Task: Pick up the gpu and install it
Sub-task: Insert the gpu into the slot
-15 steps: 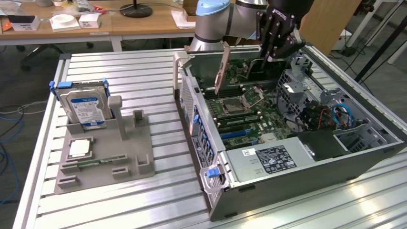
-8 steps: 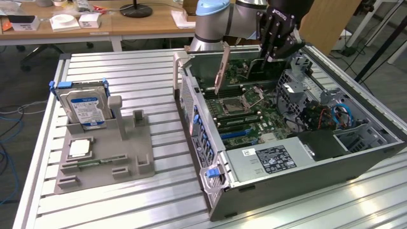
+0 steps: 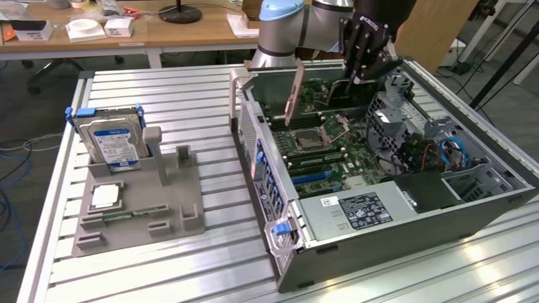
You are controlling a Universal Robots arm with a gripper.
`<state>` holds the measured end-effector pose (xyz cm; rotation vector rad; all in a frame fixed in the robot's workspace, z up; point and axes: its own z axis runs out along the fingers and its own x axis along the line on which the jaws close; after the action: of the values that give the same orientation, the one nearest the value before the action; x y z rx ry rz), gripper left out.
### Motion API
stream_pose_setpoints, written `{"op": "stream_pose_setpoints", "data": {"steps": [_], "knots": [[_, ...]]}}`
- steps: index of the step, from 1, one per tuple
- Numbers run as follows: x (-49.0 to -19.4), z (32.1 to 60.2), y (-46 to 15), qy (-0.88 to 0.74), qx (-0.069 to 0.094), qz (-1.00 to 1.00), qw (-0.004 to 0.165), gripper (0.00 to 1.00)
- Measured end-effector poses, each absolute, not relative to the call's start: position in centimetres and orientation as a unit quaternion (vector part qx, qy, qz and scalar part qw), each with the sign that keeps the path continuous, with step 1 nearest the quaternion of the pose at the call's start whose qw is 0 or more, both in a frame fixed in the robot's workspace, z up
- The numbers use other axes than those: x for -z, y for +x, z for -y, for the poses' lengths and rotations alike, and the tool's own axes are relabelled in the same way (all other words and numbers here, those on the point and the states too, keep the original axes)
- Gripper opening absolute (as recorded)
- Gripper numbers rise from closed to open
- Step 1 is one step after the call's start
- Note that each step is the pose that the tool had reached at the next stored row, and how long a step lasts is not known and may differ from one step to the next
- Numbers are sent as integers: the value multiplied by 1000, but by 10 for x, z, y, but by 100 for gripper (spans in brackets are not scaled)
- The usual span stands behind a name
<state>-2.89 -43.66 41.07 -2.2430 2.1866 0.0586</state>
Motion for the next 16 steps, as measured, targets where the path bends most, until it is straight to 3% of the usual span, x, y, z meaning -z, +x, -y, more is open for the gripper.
{"op": "stream_pose_setpoints", "data": {"steps": [8, 16], "knots": [[-406, 436, -26, -715, -21, -698, 17, 26], [-406, 436, -26, -715, -20, -698, 17, 26]]}}
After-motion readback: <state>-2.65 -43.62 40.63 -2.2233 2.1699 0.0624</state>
